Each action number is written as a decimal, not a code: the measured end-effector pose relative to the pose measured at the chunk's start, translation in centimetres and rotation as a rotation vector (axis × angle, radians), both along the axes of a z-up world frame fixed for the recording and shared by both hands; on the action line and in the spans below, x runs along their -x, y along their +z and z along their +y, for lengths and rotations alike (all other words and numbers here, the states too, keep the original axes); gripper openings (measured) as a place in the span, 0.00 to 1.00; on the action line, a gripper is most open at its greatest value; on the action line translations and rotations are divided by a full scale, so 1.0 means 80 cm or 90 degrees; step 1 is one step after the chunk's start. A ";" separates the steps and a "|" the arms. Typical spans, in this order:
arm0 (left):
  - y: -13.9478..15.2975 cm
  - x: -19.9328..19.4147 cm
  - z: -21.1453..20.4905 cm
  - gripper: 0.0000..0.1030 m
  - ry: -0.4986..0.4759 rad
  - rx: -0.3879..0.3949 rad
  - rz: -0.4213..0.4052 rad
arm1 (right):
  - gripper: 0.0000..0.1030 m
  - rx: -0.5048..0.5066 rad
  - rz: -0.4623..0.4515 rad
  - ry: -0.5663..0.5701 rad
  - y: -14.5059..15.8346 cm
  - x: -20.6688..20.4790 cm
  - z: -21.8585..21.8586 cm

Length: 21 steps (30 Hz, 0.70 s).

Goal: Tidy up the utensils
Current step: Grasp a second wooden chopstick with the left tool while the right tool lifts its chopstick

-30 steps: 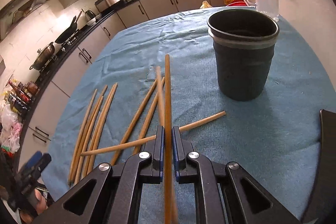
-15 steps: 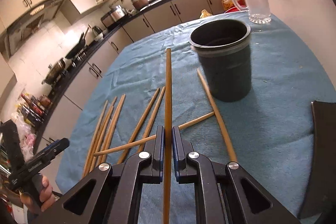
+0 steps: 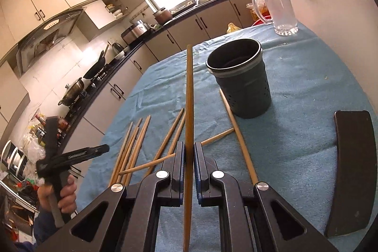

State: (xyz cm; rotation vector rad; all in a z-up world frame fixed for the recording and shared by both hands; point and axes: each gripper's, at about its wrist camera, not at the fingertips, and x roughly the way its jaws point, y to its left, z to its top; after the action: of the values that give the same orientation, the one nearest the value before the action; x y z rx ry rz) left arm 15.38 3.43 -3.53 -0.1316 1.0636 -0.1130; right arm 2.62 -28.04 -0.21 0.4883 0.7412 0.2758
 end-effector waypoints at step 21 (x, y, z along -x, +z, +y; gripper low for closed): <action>-0.017 -0.040 -0.024 0.06 -0.016 -0.060 -0.013 | 0.08 0.011 -0.019 -0.003 0.010 0.009 0.004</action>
State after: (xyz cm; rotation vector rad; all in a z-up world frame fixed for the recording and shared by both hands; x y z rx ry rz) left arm 18.60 1.52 -4.87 -0.0319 1.0483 -0.0865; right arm 1.88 -27.72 0.57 0.4696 0.7128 0.2710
